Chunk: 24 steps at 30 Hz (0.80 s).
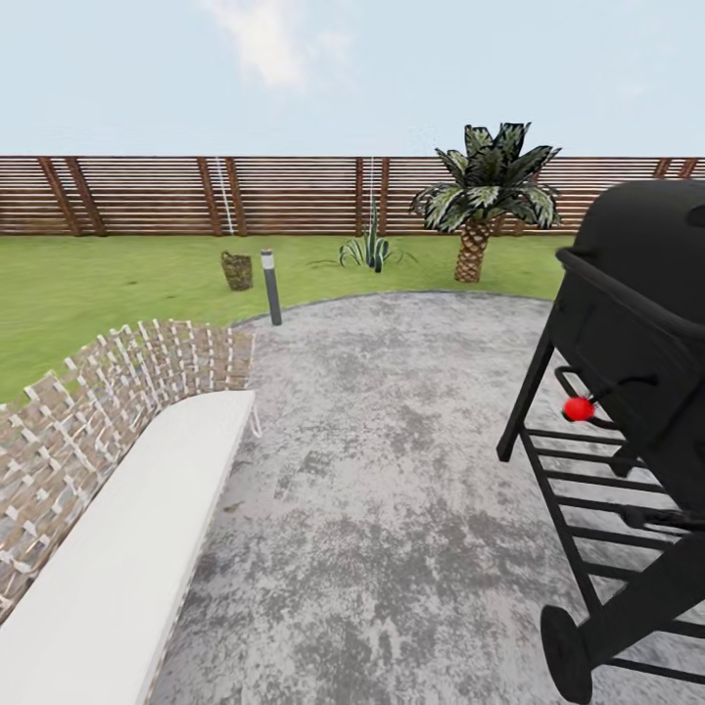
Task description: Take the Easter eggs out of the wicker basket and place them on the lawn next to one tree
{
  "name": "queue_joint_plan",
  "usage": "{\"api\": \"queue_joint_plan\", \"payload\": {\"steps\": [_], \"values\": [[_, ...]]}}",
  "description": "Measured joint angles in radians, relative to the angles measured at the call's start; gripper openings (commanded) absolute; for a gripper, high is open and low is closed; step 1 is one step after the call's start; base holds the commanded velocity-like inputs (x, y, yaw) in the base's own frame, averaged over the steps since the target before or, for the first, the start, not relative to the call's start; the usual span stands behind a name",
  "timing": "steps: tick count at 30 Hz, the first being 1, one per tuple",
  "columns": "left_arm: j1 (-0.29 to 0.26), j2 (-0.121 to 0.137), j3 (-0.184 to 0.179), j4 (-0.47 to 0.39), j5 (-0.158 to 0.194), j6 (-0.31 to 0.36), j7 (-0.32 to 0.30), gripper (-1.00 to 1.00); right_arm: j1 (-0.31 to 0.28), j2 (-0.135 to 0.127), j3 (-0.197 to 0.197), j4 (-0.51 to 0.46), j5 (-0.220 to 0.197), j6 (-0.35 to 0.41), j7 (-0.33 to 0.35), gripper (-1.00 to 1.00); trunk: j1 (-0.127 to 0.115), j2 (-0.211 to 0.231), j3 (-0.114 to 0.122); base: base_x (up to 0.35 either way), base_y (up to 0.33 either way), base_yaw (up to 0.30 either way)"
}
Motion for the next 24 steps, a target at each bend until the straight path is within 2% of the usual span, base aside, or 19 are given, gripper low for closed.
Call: {"api": "queue_joint_plan", "payload": {"steps": [24], "values": [[0.0, 0.0, 0.0, 0.0, 0.0, 0.0, 0.0, 1.0, 0.0, -0.001, -0.001, -0.001, 0.0, -0.001, 0.0, 1.0, 0.0, 0.0, 0.0, 0.339, 0.0, 0.0]]}}
